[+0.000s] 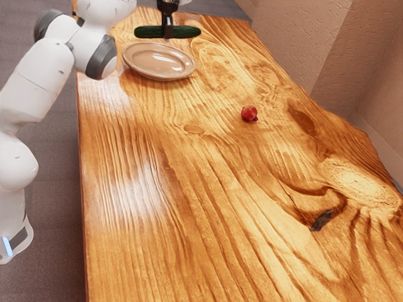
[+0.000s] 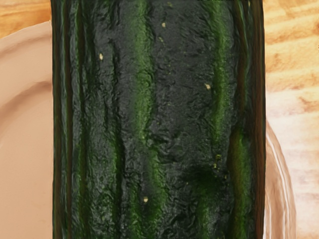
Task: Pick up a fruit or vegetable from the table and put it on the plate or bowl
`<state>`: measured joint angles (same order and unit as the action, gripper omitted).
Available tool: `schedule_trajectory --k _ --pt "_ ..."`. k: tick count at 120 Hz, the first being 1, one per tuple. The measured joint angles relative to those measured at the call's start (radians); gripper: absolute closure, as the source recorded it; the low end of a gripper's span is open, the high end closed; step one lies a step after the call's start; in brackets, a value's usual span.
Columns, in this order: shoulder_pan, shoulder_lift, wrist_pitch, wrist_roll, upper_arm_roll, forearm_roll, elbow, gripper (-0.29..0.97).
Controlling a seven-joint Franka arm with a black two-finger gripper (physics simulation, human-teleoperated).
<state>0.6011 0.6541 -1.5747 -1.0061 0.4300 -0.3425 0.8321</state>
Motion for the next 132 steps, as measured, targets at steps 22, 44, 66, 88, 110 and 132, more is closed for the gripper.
schedule_trajectory --k 22,44,66,88,110,132 --pt "0.002 0.05 -0.065 -0.021 -0.009 -0.043 -0.003 0.52" --pt "0.003 0.067 -0.113 -0.037 -0.016 -0.07 -0.003 0.33" --pt "0.003 0.063 -0.13 -0.05 -0.016 -0.083 -0.002 0.09" --pt "-0.003 0.043 -0.134 -0.06 -0.042 -0.082 -0.002 0.02" --pt "-0.394 -0.135 -0.073 -0.062 -0.073 -0.032 0.0 0.01" --pt "-0.705 -0.17 -0.012 -0.035 -0.078 0.05 0.007 0.0"
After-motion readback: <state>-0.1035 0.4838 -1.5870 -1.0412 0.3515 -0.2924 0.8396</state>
